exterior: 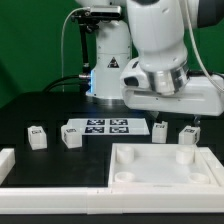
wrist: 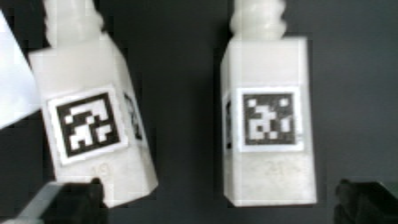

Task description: Assemble one leg

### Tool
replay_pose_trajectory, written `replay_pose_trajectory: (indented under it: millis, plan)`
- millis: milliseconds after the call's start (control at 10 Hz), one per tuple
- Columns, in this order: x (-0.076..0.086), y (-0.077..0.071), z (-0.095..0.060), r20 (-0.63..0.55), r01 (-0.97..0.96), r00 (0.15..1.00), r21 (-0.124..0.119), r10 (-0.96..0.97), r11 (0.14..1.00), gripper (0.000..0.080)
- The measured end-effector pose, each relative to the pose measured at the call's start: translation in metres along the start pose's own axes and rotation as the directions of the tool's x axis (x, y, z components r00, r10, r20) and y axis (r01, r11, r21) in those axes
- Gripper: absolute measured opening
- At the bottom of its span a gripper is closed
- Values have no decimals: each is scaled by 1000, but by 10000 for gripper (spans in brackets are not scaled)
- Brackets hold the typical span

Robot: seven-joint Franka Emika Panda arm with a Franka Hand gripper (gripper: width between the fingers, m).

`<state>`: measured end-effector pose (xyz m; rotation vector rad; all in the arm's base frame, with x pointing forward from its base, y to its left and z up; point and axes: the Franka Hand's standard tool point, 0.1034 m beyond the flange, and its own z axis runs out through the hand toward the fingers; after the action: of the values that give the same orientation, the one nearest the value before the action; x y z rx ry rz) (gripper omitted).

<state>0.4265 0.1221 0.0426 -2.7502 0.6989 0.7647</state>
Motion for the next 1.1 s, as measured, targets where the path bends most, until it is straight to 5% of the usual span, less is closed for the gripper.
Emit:
replay_pose_trajectory:
  millis: [300, 700, 1100]
  plan:
    - [-6, -3, 4, 237, -27, 971, -34, 34, 999, 649]
    - [-16, -19, 21, 216, 1, 976, -43, 9, 999, 649]
    - [-17, -19, 33, 204, 21, 979, -39, -13, 999, 649]
